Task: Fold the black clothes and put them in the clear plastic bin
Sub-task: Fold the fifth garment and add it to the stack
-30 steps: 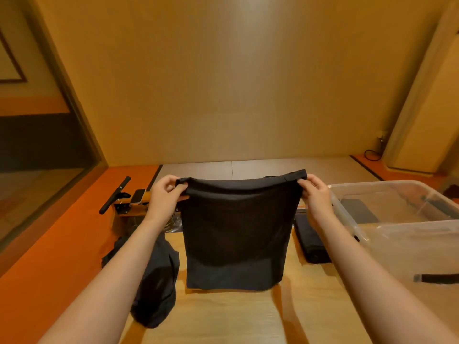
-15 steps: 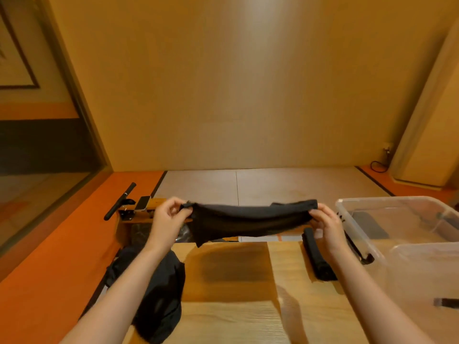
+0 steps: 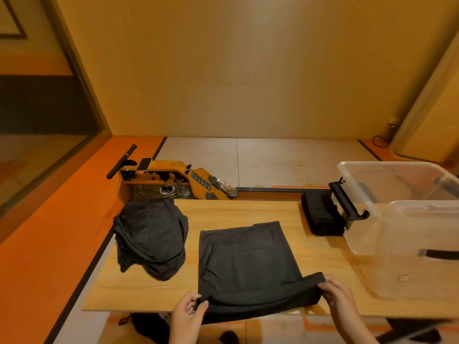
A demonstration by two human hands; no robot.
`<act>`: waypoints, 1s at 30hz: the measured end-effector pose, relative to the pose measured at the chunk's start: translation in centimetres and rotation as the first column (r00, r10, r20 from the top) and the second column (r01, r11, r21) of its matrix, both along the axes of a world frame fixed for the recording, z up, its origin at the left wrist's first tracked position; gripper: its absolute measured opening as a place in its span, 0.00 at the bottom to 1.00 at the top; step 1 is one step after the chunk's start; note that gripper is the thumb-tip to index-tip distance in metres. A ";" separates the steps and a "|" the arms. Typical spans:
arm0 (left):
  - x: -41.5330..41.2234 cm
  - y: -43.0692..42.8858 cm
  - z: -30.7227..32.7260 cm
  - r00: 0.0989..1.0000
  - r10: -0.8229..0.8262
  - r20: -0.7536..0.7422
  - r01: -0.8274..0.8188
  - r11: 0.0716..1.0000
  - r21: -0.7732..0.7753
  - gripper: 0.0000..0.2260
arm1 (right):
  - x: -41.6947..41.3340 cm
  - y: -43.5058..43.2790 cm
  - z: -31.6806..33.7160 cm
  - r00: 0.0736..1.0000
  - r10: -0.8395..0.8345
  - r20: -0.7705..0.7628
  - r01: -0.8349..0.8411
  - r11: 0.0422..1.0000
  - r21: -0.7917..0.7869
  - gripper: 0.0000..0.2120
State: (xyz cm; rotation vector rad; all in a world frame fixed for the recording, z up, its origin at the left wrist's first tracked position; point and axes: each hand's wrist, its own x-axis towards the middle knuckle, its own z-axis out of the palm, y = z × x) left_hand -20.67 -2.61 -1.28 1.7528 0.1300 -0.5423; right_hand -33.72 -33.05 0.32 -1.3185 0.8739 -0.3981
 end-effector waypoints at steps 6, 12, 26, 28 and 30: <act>-2.3 1.2 -0.2 0.999 -0.026 0.027 0.025 0.999 0.025 0.07 | -2.4 1.4 0.1 1.000 0.010 -0.015 -0.009 1.000 0.019 0.08; -1.0 2.6 1.5 0.992 -0.036 0.123 0.035 0.999 0.013 0.08 | -2.2 2.3 0.3 0.999 0.004 -0.040 0.000 0.996 0.094 0.08; 12.6 -1.0 3.0 0.987 -0.128 0.102 0.125 0.992 0.032 0.04 | 7.6 0.2 1.7 0.998 0.036 -0.043 -0.031 0.994 0.106 0.10; 15.5 -2.6 2.5 0.981 -0.167 0.102 0.155 0.981 0.113 0.06 | 10.3 -0.9 1.3 0.996 0.012 -0.085 -0.009 0.999 0.044 0.09; 18.3 -4.3 1.3 0.968 -0.251 0.002 0.246 0.953 0.177 0.08 | 12.7 -1.8 -0.2 0.987 -0.044 -0.156 0.044 0.999 -0.003 0.08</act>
